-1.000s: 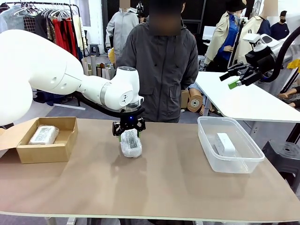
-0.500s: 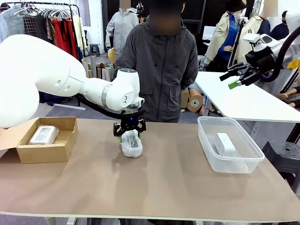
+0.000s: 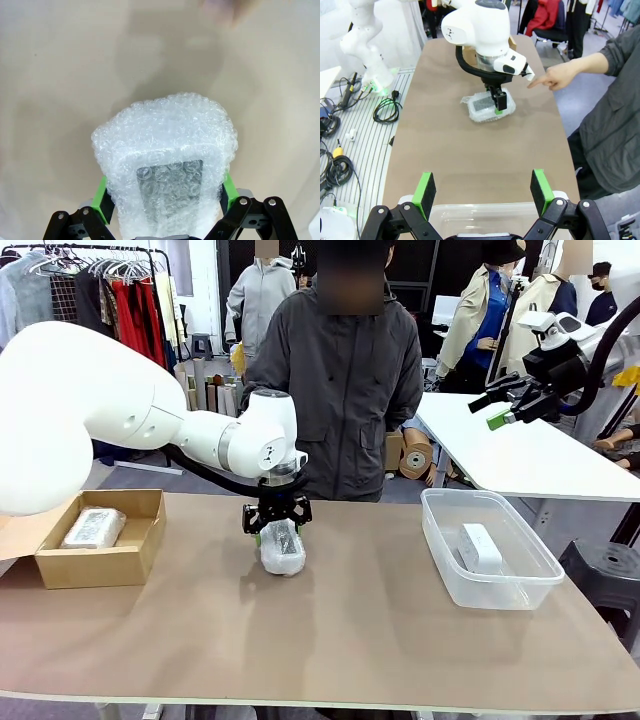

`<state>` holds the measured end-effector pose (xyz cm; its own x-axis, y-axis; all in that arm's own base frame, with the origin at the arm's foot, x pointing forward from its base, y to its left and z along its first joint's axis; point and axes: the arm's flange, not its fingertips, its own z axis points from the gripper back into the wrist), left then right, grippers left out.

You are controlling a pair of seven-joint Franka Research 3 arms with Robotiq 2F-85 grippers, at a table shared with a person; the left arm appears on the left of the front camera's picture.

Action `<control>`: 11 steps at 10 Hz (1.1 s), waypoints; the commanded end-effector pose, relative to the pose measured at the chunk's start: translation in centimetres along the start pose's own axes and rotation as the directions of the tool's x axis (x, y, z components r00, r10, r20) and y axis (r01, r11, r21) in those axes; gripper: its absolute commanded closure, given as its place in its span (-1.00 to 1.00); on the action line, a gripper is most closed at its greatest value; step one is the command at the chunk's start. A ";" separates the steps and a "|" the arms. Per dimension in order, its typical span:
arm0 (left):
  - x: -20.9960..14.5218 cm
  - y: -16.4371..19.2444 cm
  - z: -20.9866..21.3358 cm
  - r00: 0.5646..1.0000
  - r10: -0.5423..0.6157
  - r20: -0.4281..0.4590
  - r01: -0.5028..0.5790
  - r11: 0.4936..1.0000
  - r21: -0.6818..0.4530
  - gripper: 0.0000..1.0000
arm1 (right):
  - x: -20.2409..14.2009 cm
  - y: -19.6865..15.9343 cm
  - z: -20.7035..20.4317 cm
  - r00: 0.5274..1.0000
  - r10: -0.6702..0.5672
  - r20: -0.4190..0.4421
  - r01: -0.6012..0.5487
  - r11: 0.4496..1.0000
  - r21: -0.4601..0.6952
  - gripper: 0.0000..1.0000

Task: Separate and place wrapped and unwrapped clocks.
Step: Pick up the Digital clock indicated by the person.

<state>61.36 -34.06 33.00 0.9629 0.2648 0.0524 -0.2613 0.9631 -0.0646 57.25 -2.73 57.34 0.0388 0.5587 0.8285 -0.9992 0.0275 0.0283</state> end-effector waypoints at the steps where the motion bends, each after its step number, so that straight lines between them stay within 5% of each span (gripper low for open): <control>1: 0.6 0.9 -0.3 1.000 -0.008 0.016 0.007 0.998 0.062 -0.62 | 0.1 0.0 0.2 1.000 0.004 0.002 -0.004 1.000 0.004 -1.00; 5: 0.1 0.9 0.2 0.999 -0.025 0.039 0.022 0.995 0.094 0.94 | 0.1 0.0 0.2 1.000 0.004 0.002 -0.004 1.000 0.004 -1.00; 11: -4.2 -0.1 8.8 0.987 -0.103 0.125 0.103 0.995 0.014 1.00 | 0.1 0.0 0.2 1.000 0.004 0.002 -0.004 1.000 0.004 -1.00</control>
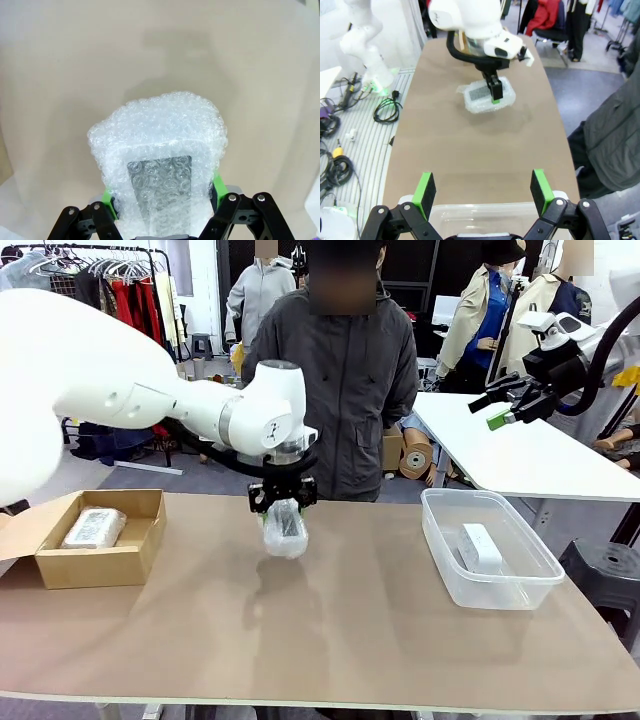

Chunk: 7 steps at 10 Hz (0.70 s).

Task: Separate and place wrapped and unwrapped clocks.
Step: Pick up the Digital clock indicated by the person.

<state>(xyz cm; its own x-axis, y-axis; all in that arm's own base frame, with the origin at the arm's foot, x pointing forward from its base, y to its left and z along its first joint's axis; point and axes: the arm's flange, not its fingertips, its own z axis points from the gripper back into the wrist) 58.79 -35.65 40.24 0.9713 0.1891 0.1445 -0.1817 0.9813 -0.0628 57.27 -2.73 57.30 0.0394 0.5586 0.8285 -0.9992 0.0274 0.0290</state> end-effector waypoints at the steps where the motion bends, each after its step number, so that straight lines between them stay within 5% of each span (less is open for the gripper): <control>1: -2.1 0.9 3.6 0.997 -0.059 0.054 0.057 0.998 0.023 1.00 | 0.2 0.0 0.2 1.000 0.004 0.002 -0.004 1.000 0.004 -1.00; 7: -5.0 -2.1 15.5 0.941 -0.338 0.020 0.338 0.941 0.027 1.00 | 0.2 0.0 0.2 1.000 0.004 0.002 -0.004 1.000 0.004 -1.00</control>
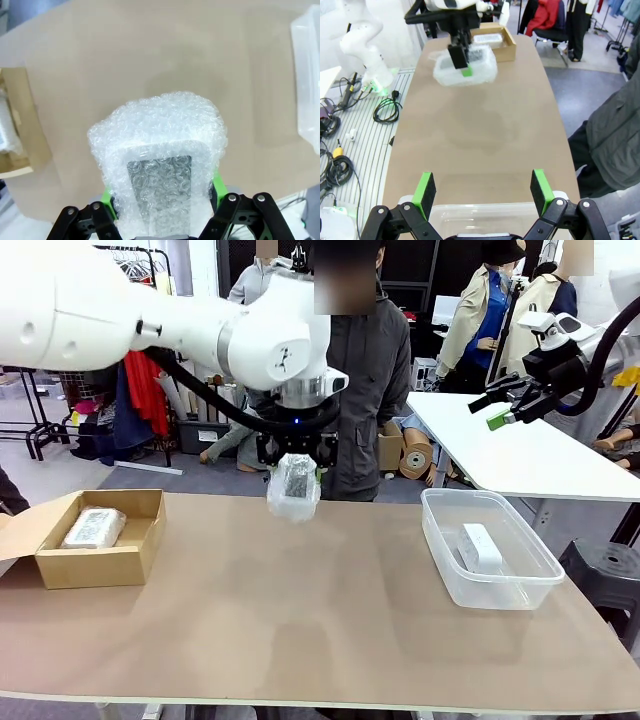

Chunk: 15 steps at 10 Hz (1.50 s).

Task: Separate and place wrapped and unwrapped clocks.
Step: Pick up the Digital clock indicated by the person.

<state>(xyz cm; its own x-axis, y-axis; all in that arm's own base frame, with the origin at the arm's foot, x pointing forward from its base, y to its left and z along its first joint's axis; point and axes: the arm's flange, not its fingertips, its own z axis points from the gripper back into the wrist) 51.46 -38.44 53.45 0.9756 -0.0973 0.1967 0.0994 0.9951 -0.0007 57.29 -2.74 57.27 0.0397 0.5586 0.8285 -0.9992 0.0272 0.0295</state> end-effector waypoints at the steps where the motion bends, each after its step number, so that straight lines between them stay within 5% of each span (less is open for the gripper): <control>1: 1.0 0.2 3.2 0.997 -0.072 -0.022 0.073 0.997 0.023 1.00 | 0.2 0.0 0.2 1.000 0.005 0.002 -0.005 1.000 0.004 -1.00; 6: 2.0 1.6 10.8 0.997 -0.056 0.047 0.056 0.998 -0.002 1.00 | 0.2 0.0 0.2 1.000 0.005 0.002 -0.005 1.000 0.004 -1.00; 15: 2.0 1.7 10.9 0.998 -0.034 0.055 0.035 0.999 -0.014 1.00 | 0.2 0.0 0.2 1.000 0.005 0.002 -0.005 1.000 0.004 -1.00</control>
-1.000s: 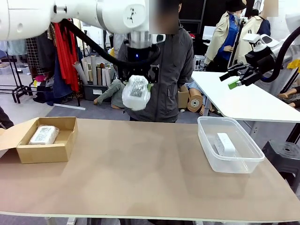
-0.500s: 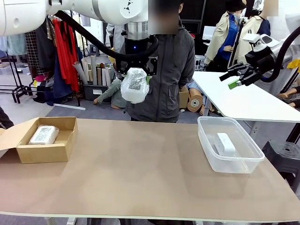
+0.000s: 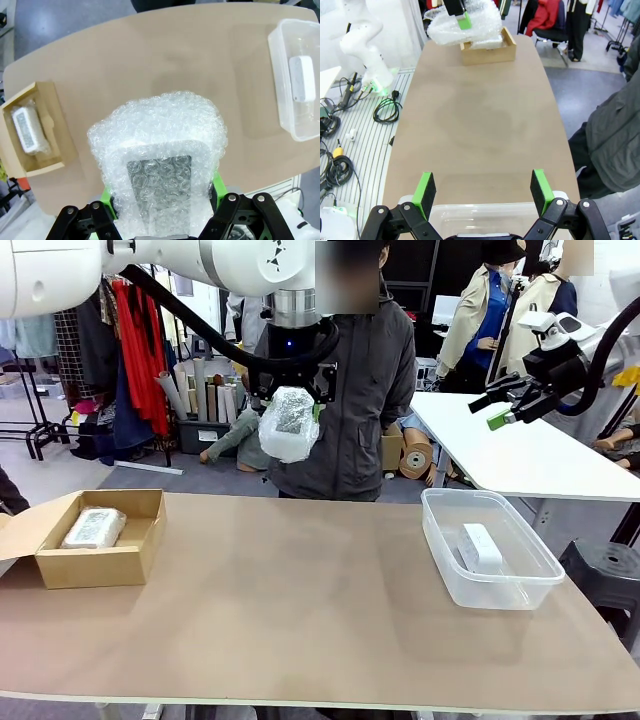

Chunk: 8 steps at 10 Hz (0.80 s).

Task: Separate and place wrapped and unwrapped clocks.
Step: Pick up the Digital clock indicated by the person, then if the picked Digital clock is wrapped, place it in the Package Box ; if not, place it in the Organizing box.

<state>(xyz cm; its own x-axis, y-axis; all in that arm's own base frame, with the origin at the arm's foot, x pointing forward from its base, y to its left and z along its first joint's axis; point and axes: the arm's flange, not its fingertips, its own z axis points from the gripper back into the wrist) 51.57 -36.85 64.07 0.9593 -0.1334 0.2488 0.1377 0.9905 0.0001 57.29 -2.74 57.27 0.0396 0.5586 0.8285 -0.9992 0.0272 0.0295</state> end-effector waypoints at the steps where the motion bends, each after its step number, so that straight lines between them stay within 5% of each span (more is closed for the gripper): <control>1: 0.0 0.1 0.4 1.000 0.004 0.001 -0.004 1.000 -0.007 1.00 | 0.2 0.0 0.2 1.000 0.005 0.002 -0.005 1.000 0.004 -1.00; 8: 0.0 0.1 0.4 1.000 0.004 0.001 -0.004 1.000 -0.007 1.00 | 0.2 0.0 0.2 1.000 0.005 0.002 -0.005 1.000 0.004 -1.00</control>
<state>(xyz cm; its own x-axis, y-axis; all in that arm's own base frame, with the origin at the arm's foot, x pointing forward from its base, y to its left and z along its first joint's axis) 51.57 -36.85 64.07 0.9593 -0.1333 0.2487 0.1376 0.9905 0.0001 57.29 -2.74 57.27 0.0396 0.5586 0.8285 -0.9992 0.0272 0.0295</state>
